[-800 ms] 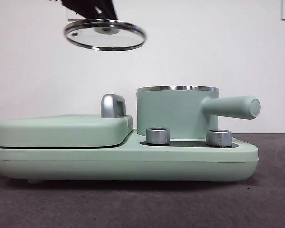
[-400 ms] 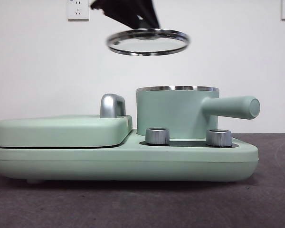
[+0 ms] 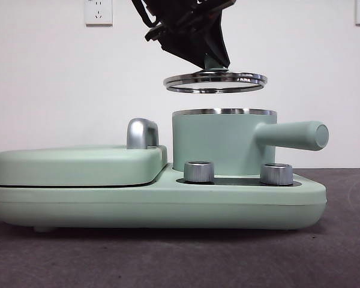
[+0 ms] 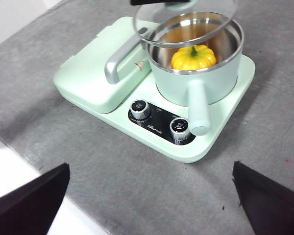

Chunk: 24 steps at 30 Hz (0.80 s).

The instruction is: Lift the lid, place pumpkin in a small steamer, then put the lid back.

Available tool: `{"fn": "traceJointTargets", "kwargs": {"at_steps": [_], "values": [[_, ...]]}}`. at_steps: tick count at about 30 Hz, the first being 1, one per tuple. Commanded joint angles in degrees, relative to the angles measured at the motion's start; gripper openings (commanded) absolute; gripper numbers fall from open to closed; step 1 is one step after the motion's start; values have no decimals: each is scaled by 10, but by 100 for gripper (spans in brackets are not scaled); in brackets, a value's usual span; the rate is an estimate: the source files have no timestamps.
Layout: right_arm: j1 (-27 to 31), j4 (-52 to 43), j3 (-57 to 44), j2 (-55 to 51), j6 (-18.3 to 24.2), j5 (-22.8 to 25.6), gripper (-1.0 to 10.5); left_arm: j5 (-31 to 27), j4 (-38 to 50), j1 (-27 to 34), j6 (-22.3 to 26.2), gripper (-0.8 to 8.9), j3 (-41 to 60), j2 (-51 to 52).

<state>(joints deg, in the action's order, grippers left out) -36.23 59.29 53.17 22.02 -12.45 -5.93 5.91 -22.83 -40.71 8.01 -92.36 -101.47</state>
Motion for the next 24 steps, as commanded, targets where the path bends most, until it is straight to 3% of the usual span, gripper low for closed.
{"fn": "traceJointTargets", "kwargs": {"at_steps": [1, 24], "values": [[-4, -7, 3, 0, -7, -1, 538, 2, 29, -6, 6, 18, -17, -15], [-4, -7, 3, 0, -21, -1, 538, 2, 31, -9, -4, 15, -17, -56]]}}
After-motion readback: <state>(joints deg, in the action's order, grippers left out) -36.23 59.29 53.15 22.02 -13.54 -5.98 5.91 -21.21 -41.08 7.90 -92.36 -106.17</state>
